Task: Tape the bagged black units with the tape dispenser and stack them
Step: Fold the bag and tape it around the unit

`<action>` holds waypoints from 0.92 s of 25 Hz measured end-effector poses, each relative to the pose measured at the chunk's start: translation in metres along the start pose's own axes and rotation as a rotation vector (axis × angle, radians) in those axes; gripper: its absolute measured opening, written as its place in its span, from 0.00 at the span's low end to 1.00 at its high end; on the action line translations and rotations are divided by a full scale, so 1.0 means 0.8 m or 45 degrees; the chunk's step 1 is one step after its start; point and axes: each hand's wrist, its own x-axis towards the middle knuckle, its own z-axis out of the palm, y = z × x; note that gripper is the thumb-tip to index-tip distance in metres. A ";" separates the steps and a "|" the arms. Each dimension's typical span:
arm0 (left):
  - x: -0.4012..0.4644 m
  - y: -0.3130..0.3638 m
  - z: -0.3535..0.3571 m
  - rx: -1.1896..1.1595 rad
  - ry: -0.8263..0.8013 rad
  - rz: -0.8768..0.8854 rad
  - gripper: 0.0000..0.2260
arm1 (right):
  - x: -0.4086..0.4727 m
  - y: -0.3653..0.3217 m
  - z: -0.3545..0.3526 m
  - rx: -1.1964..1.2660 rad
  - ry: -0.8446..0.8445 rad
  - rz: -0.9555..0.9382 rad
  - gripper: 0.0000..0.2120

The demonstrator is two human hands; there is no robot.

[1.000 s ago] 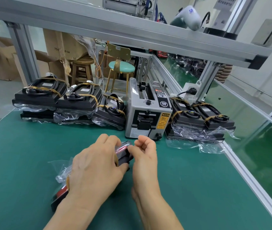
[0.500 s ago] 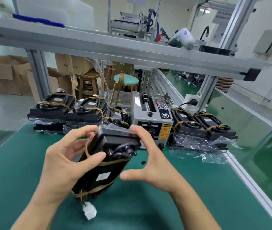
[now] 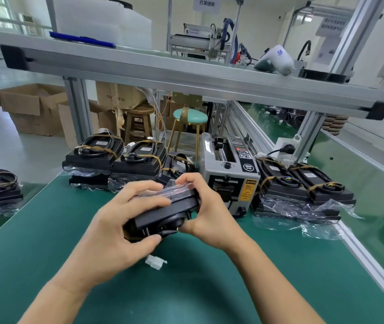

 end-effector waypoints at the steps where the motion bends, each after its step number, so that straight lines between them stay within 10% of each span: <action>1: 0.000 0.001 0.000 -0.033 0.010 -0.043 0.21 | 0.000 0.003 0.003 0.013 -0.007 -0.015 0.30; 9: -0.002 -0.006 0.009 -0.062 0.115 -0.242 0.26 | -0.015 0.030 -0.002 0.115 -0.098 0.122 0.42; 15: -0.001 -0.018 0.023 -0.217 0.270 -0.401 0.27 | -0.022 0.072 -0.027 0.113 1.042 0.706 0.07; 23: -0.005 -0.004 0.046 -0.201 0.246 -0.393 0.29 | 0.023 0.087 -0.036 0.423 1.160 1.020 0.09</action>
